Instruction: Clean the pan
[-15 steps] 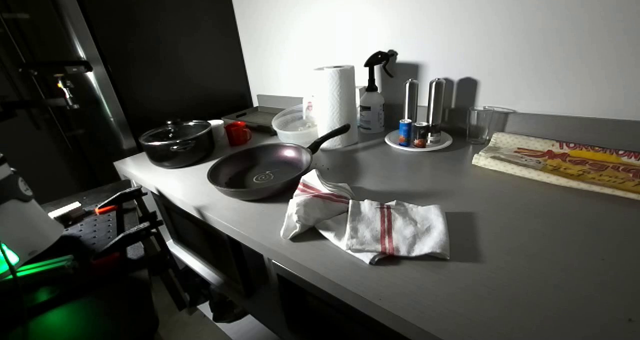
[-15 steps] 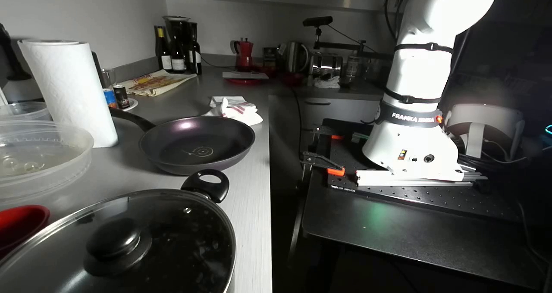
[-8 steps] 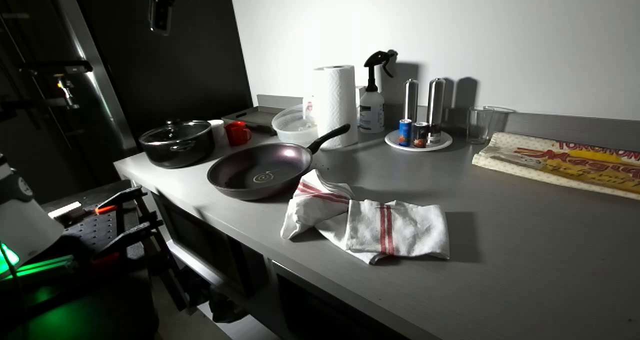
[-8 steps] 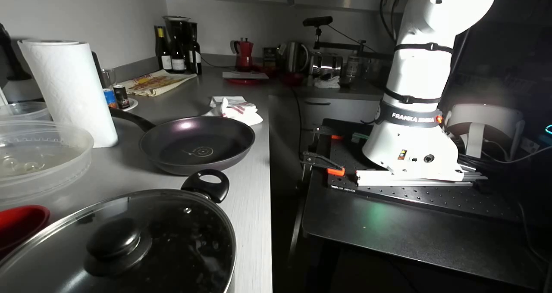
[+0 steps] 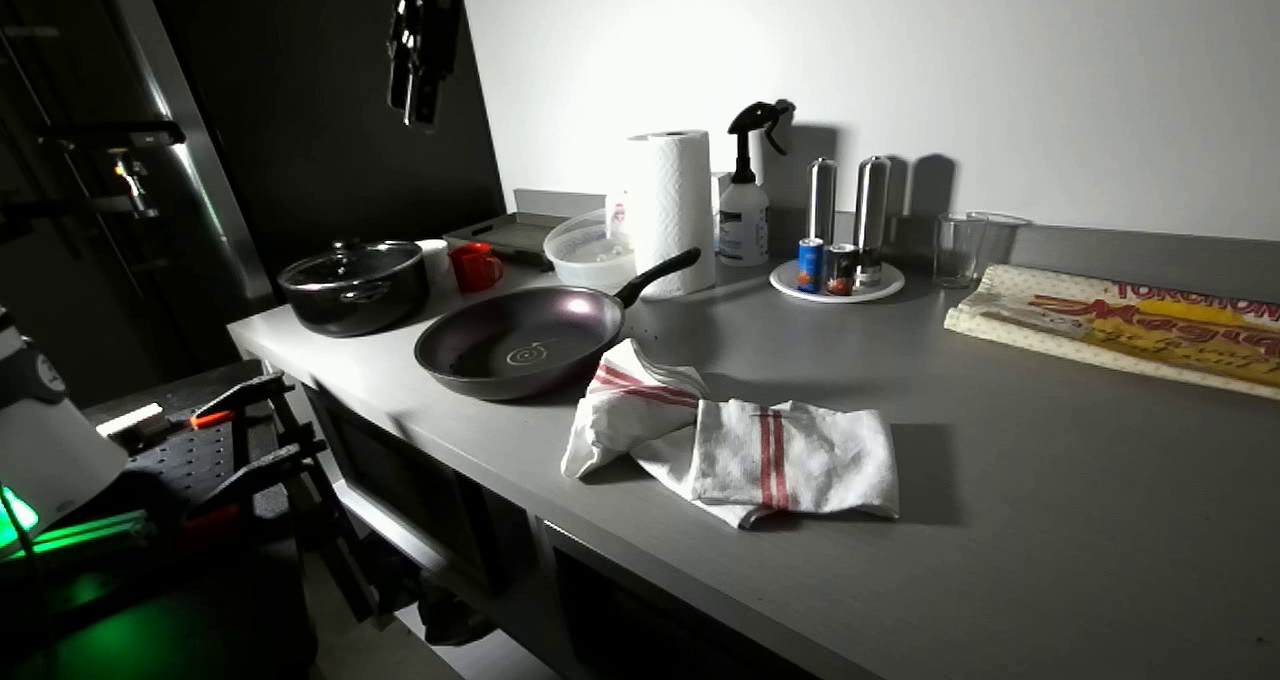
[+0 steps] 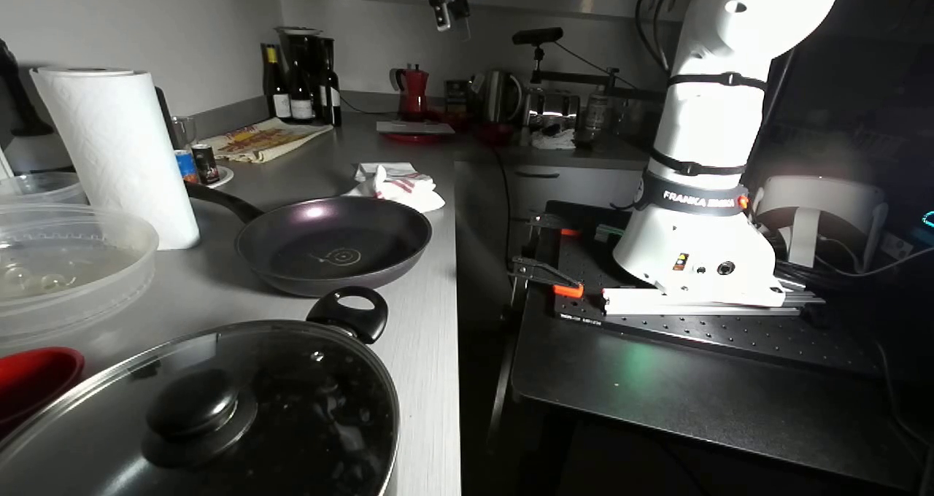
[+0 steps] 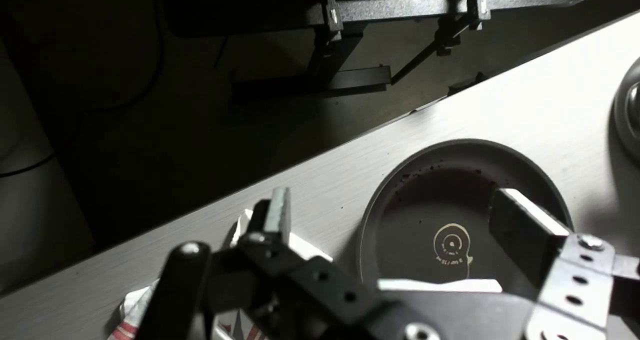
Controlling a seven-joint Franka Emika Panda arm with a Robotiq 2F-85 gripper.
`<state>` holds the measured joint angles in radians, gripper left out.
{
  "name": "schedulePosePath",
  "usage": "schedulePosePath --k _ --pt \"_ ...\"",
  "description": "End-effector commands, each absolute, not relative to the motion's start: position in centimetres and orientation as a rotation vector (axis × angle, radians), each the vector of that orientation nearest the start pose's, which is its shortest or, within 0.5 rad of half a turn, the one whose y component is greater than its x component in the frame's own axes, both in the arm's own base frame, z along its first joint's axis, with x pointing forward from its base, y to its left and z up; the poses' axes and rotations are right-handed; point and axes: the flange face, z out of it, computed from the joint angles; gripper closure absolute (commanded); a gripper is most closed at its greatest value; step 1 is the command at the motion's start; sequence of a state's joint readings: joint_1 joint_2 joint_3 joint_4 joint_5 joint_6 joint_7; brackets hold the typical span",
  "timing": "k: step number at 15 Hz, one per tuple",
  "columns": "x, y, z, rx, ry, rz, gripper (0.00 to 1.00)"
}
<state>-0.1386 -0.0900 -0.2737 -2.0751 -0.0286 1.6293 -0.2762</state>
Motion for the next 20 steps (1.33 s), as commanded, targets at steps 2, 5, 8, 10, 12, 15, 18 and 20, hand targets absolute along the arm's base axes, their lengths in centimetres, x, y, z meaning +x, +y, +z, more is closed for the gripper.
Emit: schedulePosePath --k 2,5,8,10,12,15,18,20 --pt "46.6 -21.5 42.5 -2.989 0.198 0.486 0.00" --pt "47.7 -22.3 41.2 -3.003 0.226 0.460 0.00" --pt "48.9 -22.9 39.6 -3.013 0.227 0.430 0.00" --pt "49.7 -23.0 38.7 -3.020 0.219 0.405 0.00" --pt "50.7 -22.9 37.6 -3.025 0.207 0.384 0.00" --pt "52.3 -22.9 35.9 -3.038 0.179 0.348 0.00" --pt "54.1 -23.0 33.7 -3.048 0.160 0.319 0.00" --pt "55.2 -23.0 32.4 -3.059 0.156 0.301 0.00"
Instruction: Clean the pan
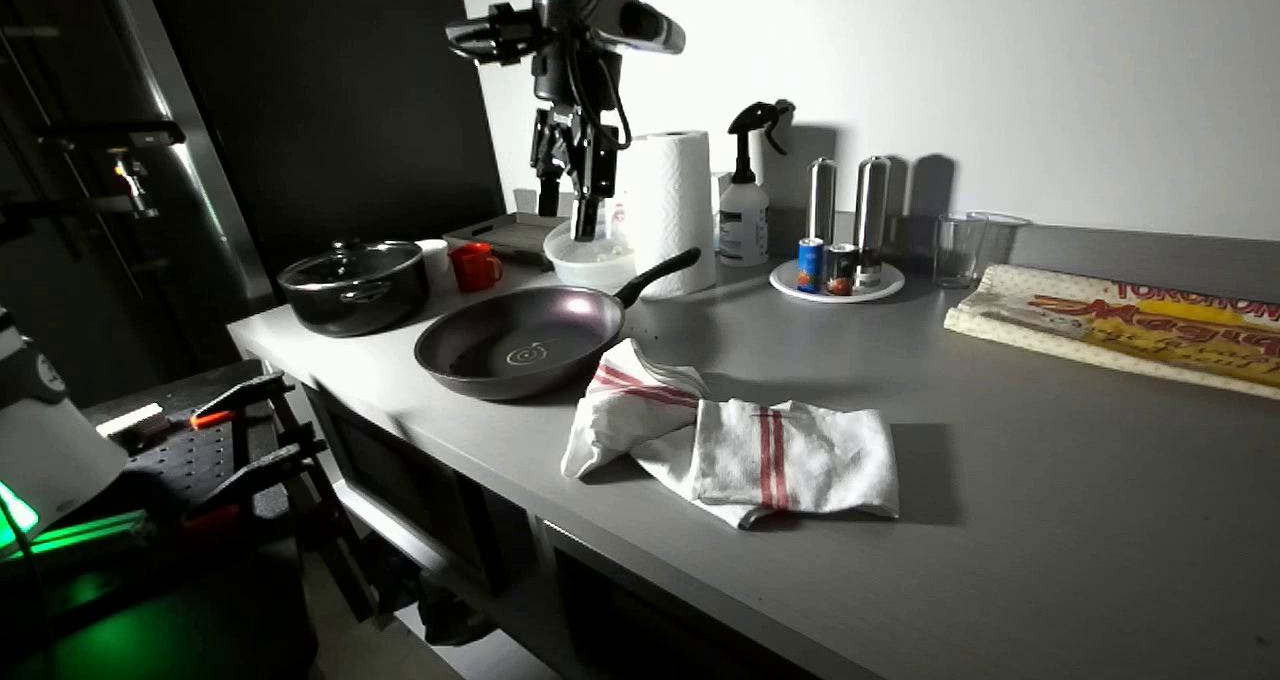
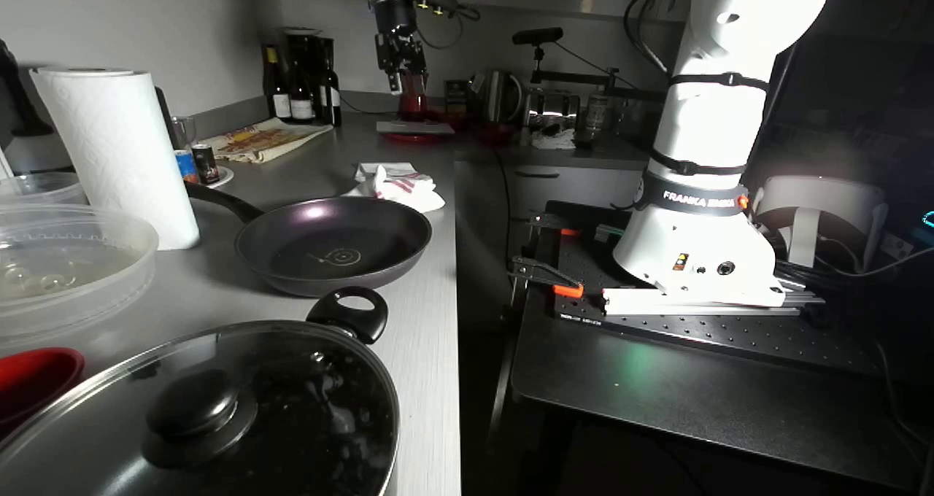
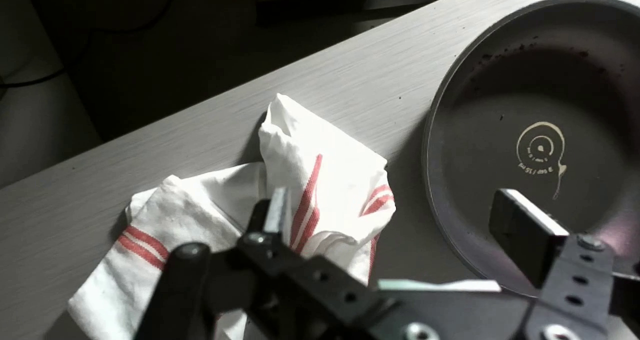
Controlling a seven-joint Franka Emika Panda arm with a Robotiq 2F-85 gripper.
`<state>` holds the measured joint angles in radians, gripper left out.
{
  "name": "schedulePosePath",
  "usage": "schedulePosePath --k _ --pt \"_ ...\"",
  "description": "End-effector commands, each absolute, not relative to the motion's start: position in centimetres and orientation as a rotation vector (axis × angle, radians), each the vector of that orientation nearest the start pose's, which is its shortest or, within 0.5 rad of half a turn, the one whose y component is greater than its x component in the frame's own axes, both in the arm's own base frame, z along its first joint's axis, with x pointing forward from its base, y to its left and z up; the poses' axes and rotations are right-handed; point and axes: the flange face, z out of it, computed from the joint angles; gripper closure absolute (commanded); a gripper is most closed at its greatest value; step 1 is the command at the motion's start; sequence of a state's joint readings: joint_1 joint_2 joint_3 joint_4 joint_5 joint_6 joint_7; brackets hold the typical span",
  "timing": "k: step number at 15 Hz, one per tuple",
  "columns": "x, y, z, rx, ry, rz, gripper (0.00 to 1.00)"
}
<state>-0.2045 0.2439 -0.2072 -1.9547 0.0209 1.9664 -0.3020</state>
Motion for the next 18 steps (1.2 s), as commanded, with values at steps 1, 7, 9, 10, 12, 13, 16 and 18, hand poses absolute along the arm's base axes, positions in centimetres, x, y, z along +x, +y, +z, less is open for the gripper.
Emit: schedulePosePath --k 1,7,9,10,12,13,16,18 --pt "55.7 -23.1 31.8 -3.063 0.148 0.293 0.00" --pt "58.8 -23.0 27.7 -3.084 0.138 0.261 0.00" --pt "59.8 -23.2 26.0 -3.078 0.141 0.251 0.00" --pt "60.3 -23.2 25.2 -3.075 0.150 0.243 0.00" --pt "61.1 -23.4 23.6 -3.072 0.164 0.232 0.00" --pt "61.5 -23.5 23.0 -3.072 0.169 0.229 0.00" --pt "62.2 -23.7 20.9 -3.081 0.194 0.223 0.00" --pt "62.5 -23.9 19.9 -3.091 0.214 0.222 0.00"
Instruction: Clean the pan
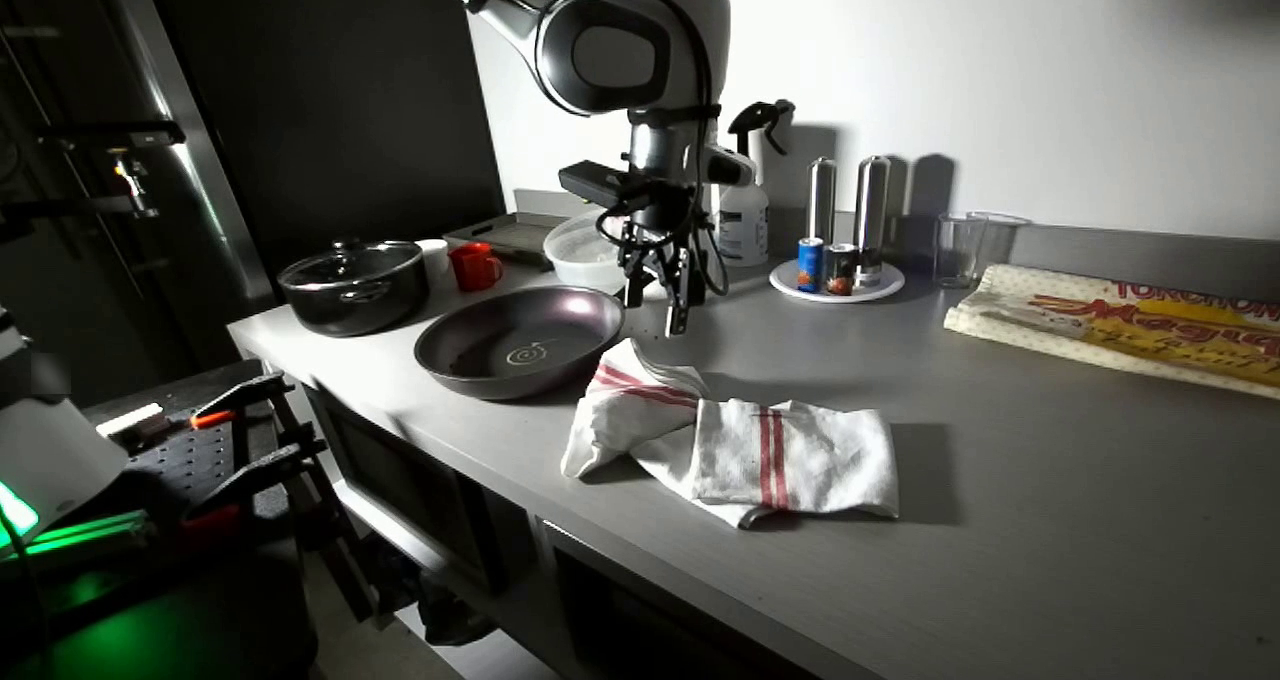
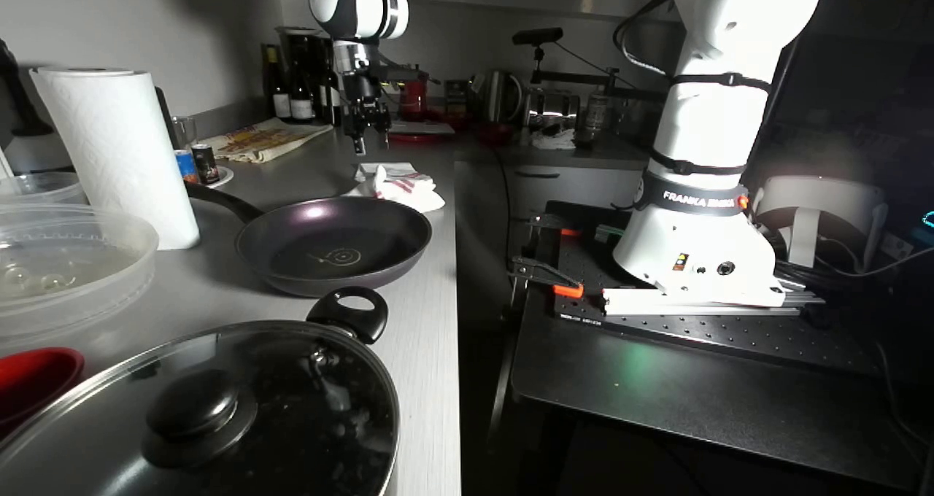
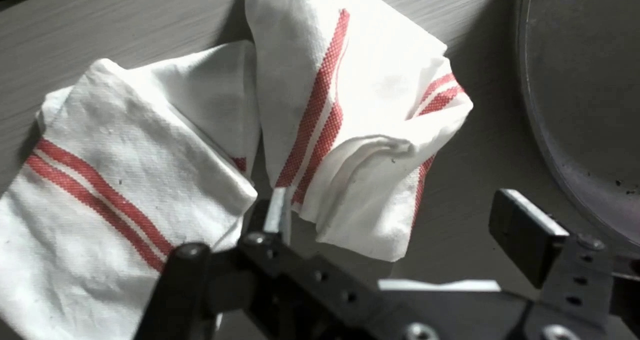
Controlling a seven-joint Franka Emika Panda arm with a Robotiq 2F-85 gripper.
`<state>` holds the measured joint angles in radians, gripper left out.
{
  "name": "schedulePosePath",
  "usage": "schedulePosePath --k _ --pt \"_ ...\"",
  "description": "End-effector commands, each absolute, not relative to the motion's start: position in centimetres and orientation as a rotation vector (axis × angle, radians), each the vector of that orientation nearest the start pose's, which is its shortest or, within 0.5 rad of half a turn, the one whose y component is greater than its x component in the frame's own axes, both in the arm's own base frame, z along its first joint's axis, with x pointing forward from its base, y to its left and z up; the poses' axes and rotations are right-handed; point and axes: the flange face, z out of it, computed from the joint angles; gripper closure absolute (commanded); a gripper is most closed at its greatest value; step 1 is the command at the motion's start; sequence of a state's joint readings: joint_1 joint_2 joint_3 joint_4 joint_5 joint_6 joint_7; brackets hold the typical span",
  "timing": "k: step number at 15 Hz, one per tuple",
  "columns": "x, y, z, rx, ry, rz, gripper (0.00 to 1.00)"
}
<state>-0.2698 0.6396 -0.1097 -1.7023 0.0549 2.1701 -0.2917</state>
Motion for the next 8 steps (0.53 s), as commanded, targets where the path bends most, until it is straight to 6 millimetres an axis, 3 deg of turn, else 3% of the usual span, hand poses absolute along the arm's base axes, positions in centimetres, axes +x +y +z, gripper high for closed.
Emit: schedulePosePath --k 1,8 --pt "62.7 -24.1 19.4 -3.095 0.225 0.219 0.00" --pt "63.2 -24.2 16.4 -3.095 0.289 0.247 0.00"
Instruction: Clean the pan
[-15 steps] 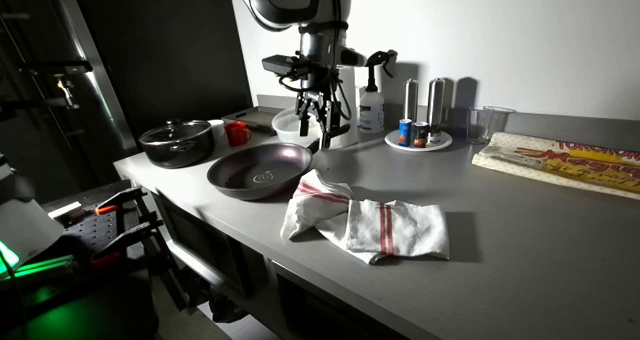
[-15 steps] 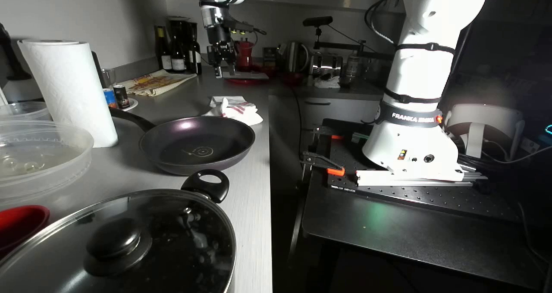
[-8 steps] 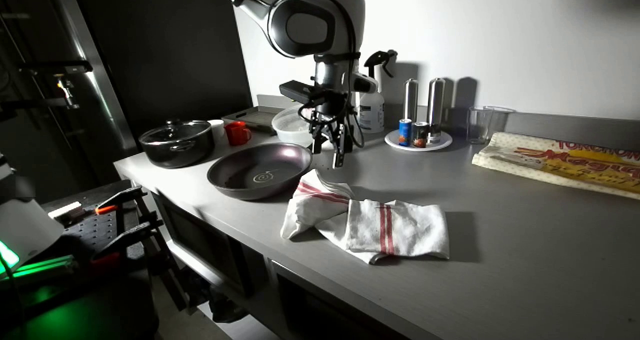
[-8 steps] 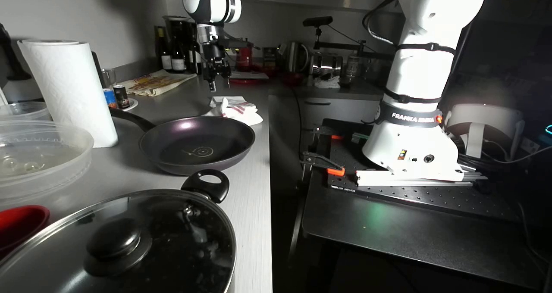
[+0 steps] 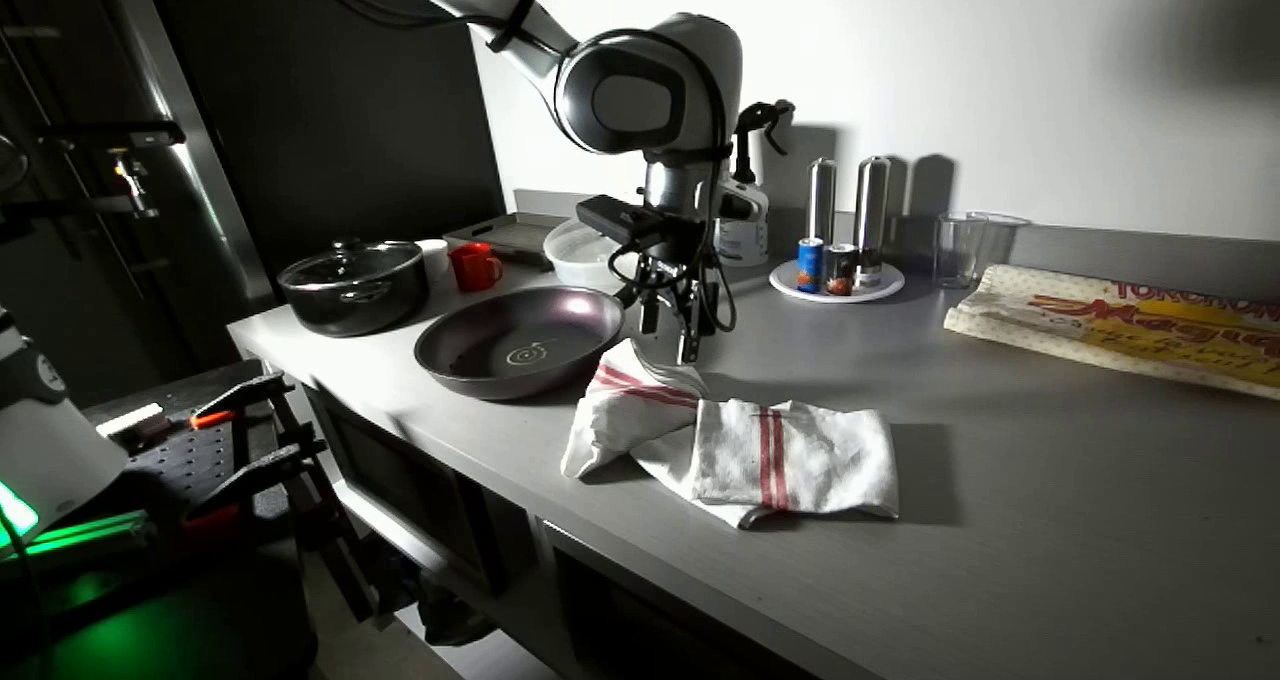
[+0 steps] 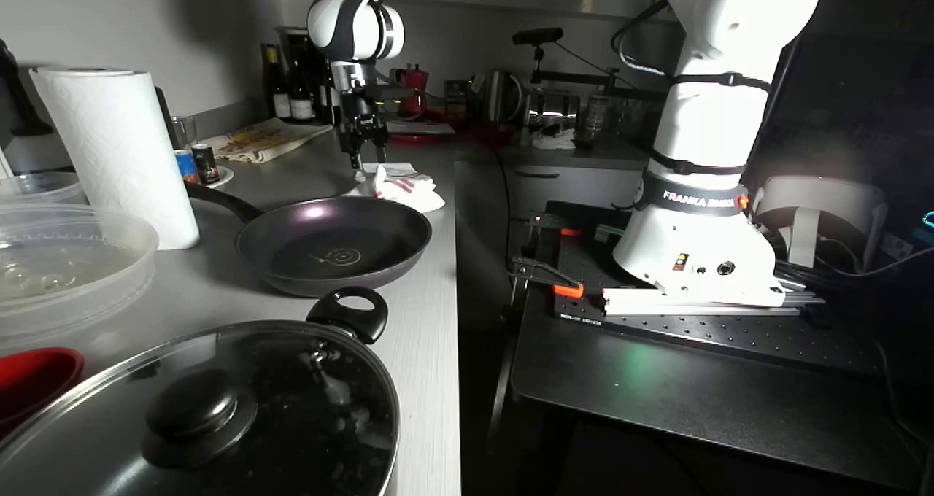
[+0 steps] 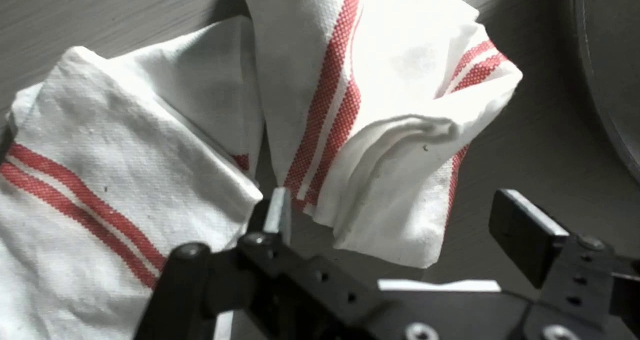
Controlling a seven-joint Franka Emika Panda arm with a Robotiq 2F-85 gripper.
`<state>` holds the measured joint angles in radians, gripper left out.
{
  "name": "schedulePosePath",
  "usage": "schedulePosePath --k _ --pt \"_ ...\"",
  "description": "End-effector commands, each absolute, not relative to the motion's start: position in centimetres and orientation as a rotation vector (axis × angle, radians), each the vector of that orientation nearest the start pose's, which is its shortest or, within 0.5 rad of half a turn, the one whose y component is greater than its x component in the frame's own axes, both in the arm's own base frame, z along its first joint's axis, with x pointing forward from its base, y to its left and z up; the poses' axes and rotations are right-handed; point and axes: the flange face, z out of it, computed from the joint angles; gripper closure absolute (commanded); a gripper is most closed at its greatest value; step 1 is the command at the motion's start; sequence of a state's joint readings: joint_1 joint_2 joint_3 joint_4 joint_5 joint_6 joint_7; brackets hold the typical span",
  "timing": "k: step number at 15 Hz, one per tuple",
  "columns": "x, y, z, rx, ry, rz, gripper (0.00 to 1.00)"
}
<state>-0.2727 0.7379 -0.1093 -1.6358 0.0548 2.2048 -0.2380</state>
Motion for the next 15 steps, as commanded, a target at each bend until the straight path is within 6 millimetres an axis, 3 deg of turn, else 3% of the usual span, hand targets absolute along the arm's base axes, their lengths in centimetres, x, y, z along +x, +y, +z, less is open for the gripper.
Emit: schedulePosePath --k 1,15 --pt "63.1 -24.1 16.1 -3.093 0.293 0.253 0.00" --pt "59.4 -25.2 14.6 -3.028 0.446 0.275 0.00"
